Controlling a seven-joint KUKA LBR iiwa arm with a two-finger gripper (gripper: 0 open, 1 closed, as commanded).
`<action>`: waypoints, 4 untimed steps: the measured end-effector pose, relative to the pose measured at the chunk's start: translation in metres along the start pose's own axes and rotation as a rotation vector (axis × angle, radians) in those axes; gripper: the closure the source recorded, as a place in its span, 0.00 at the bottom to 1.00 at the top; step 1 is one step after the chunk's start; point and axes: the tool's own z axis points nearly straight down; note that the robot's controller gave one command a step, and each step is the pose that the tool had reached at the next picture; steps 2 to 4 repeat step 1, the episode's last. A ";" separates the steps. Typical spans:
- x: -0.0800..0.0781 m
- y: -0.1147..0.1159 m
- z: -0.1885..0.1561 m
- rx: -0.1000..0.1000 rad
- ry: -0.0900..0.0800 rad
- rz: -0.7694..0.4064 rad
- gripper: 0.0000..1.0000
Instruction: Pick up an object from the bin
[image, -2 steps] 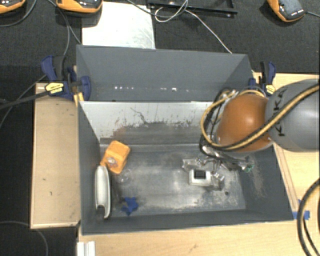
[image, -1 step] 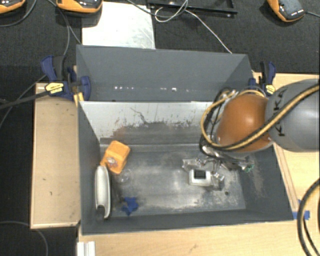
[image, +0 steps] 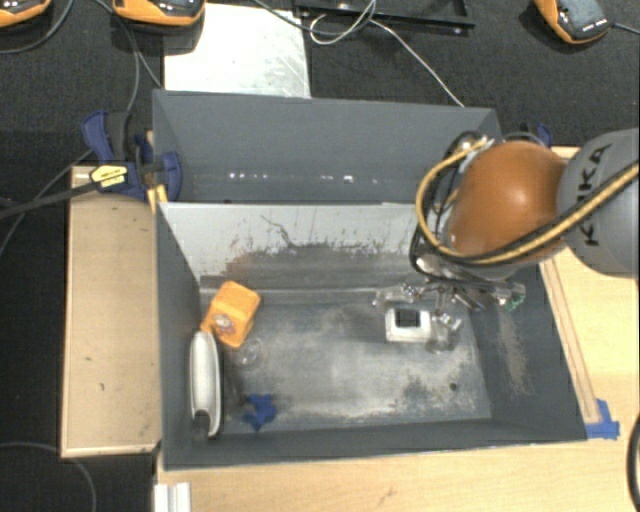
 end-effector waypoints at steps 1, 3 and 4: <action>0.003 0.017 0.009 -0.006 0.005 0.054 1.00; 0.003 0.017 0.009 -0.006 0.005 0.054 1.00; 0.003 0.017 0.009 -0.006 0.005 0.054 1.00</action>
Offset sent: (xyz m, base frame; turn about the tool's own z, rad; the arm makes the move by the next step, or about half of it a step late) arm 0.0007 0.0155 0.1627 -0.0992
